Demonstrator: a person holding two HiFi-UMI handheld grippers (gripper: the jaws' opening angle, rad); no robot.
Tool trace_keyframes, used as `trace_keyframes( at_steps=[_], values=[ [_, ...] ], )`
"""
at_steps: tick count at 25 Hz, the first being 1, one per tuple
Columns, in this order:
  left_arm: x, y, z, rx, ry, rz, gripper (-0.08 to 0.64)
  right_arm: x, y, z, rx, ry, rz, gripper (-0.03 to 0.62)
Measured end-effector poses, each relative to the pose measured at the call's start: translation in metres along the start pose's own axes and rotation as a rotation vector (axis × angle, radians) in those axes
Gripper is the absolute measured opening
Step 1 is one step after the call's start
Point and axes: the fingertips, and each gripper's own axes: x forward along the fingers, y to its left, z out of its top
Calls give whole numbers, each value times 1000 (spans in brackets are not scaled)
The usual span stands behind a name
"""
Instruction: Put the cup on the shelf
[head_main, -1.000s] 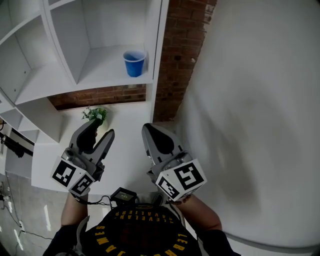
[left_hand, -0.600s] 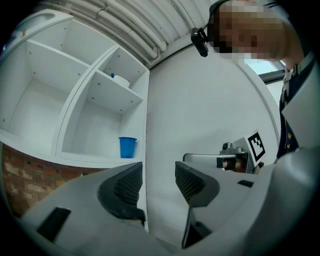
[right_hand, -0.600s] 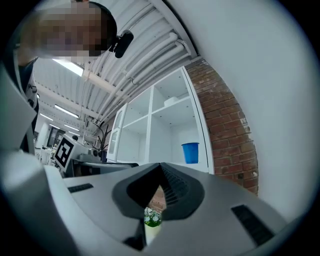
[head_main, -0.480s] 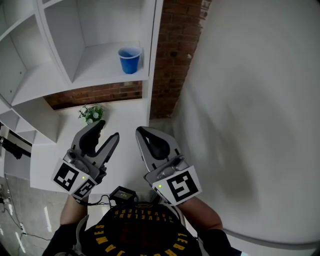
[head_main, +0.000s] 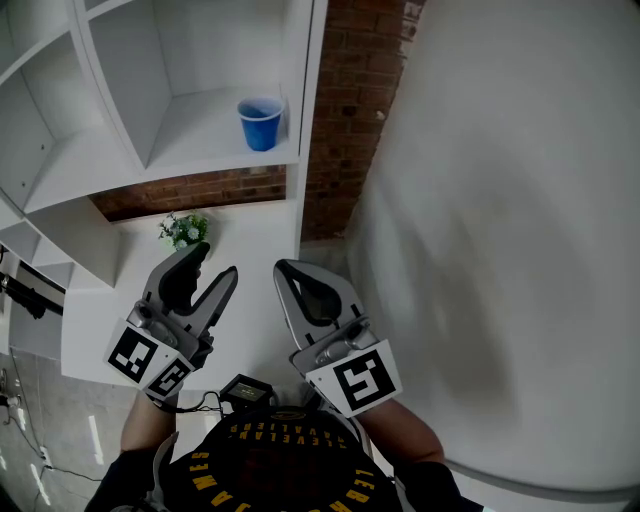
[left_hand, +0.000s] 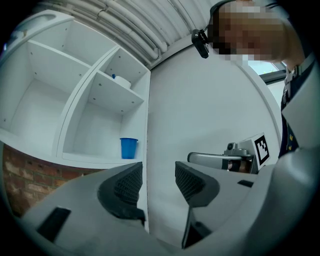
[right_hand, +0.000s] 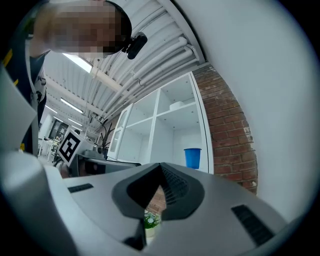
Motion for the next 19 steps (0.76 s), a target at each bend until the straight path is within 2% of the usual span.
trace_keyframes(
  at_steps=[13, 19],
  values=[
    [0, 4, -6, -30, -5, 12, 210, -2, 0, -1, 21, 1, 4, -8],
    [-1, 6, -4, -28, -12, 23, 210, -8, -13, 10, -10, -51, -27, -8]
  ],
)
